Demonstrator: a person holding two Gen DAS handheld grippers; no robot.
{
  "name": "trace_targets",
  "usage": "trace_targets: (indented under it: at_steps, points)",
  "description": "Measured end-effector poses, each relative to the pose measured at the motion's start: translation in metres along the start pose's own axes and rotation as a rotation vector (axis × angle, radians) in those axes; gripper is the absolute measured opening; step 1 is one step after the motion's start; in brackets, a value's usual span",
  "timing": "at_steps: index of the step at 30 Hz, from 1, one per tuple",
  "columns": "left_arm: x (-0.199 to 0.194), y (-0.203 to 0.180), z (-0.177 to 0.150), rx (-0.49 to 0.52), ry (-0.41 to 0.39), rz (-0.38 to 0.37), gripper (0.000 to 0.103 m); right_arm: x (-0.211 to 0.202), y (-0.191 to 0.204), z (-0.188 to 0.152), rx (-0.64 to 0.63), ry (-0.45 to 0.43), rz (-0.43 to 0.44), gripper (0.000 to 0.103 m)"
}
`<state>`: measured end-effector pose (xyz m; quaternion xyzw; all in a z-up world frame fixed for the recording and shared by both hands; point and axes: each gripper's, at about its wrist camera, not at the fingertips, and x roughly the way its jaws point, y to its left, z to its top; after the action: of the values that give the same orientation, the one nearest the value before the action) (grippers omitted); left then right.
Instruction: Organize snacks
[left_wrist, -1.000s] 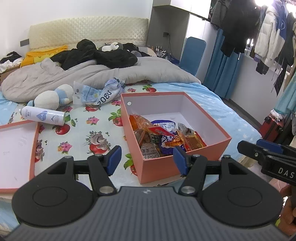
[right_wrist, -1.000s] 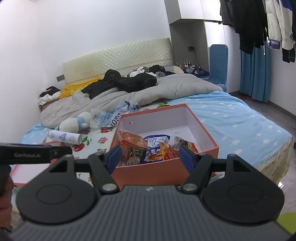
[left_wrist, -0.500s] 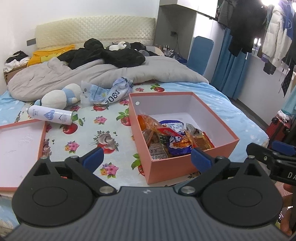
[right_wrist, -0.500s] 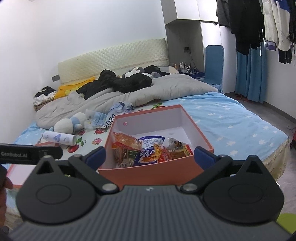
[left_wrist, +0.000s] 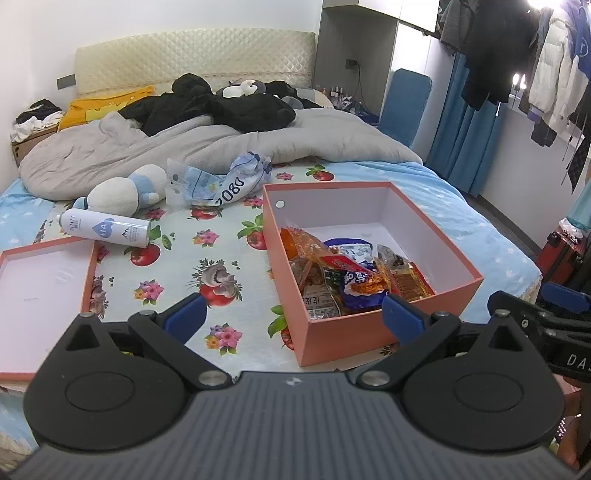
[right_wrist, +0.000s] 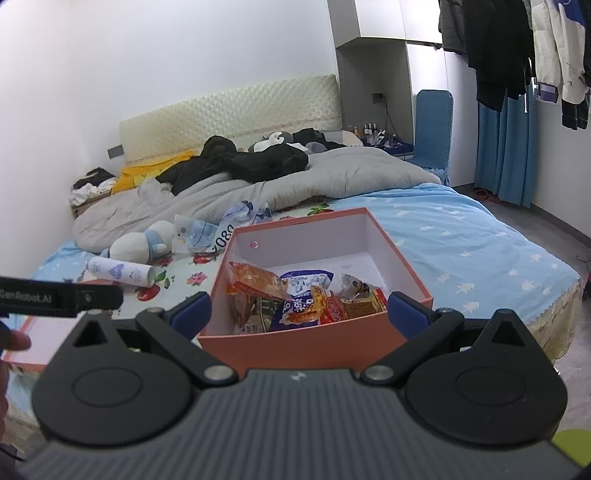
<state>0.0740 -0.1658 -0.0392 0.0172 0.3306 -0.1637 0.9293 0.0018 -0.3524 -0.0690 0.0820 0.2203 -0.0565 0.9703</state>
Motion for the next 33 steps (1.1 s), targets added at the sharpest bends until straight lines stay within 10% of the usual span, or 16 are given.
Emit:
trace_targets:
  at_steps: [33]
  points:
    - [0.010,0.000,-0.005,0.017,0.005,0.005,0.103,0.009,-0.006,-0.010,0.026,0.015,-0.017,0.103]
